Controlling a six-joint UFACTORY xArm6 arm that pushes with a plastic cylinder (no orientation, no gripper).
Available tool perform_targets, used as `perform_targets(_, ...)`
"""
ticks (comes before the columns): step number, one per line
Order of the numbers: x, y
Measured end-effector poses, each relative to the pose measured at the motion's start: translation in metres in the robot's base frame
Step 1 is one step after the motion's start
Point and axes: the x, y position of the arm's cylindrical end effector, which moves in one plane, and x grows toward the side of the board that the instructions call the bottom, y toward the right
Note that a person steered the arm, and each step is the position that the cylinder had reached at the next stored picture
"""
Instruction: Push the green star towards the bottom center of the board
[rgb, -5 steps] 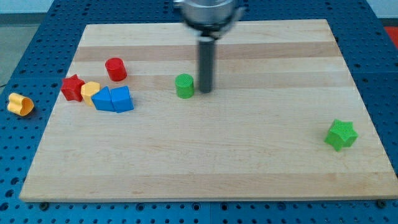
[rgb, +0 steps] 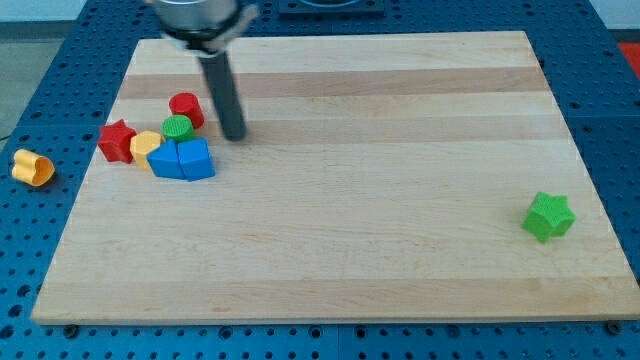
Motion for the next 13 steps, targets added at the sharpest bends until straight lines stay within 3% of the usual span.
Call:
perform_targets(1, -0.003, 0.051)
perform_targets(3, 0.001, 0.332)
perform_targets(4, 0.036, 0.442)
perform_targets(5, 0.079, 0.445)
perform_targets(6, 0.161, 0.4)
perform_targets(8, 0.071, 0.307)
perform_targets(9, 0.093, 0.339)
perform_targets(10, 0.127, 0.436)
perform_targets(11, 0.171, 0.389)
perform_targets(12, 0.159, 0.335)
perform_targets(13, 0.098, 0.35)
